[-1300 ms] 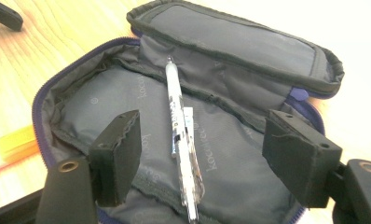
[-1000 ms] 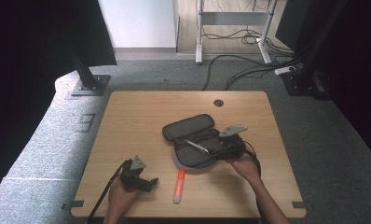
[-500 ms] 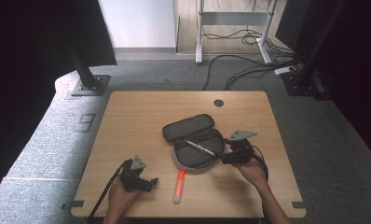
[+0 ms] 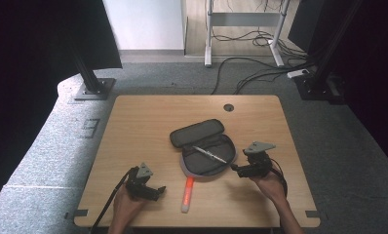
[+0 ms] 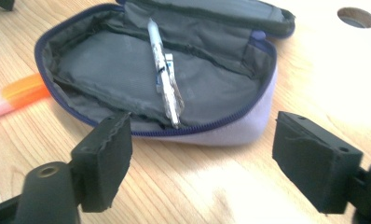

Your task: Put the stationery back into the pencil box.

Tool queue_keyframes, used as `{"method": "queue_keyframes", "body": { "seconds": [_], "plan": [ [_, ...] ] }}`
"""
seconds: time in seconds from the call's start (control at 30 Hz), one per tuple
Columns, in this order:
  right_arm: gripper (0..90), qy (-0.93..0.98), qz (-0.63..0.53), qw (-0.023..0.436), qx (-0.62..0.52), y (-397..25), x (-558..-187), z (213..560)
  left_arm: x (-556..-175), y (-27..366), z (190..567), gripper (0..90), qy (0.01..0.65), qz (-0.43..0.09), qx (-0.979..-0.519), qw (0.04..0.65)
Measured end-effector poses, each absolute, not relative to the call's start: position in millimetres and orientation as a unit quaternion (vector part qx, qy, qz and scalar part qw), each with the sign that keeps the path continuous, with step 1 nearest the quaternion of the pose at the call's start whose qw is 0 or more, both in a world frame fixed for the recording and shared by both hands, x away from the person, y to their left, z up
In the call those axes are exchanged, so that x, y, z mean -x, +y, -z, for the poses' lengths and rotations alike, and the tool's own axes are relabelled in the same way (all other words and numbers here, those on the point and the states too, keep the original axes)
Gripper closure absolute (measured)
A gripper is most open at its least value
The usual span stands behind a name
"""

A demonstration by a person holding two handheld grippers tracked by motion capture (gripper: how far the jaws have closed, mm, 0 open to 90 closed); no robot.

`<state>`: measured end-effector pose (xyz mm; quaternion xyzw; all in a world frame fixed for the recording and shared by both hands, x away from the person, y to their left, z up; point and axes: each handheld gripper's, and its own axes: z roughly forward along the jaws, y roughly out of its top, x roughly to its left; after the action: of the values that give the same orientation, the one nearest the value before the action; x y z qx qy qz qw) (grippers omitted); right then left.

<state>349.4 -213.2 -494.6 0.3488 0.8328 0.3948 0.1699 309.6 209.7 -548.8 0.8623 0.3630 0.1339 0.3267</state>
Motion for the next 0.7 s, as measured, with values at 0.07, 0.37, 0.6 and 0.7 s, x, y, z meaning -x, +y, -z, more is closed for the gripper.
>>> {"method": "queue_keyframes", "body": {
  "seconds": [0.07, 0.37, 0.6, 0.7],
  "plan": [
    [16.6, 0.832, -0.392, 0.172, -0.352, -215, -348, 497, -310, 210, 549, 0.4, 0.363, -0.134, -0.862, 0.327],
    [0.1, 0.829, -0.379, 0.180, -0.369, -226, -344, 513, -308, 210, 549, 1.3, 0.363, -0.135, -0.862, 0.328],
    [0.3, 0.833, -0.358, 0.182, -0.381, -233, -341, 533, -306, 212, 548, 4.3, 0.360, -0.135, -0.862, 0.332],
    [1.2, 0.831, -0.358, 0.174, -0.389, -236, -341, 540, -306, 212, 548, 4.2, 0.360, -0.135, -0.861, 0.332]
  ]
}}
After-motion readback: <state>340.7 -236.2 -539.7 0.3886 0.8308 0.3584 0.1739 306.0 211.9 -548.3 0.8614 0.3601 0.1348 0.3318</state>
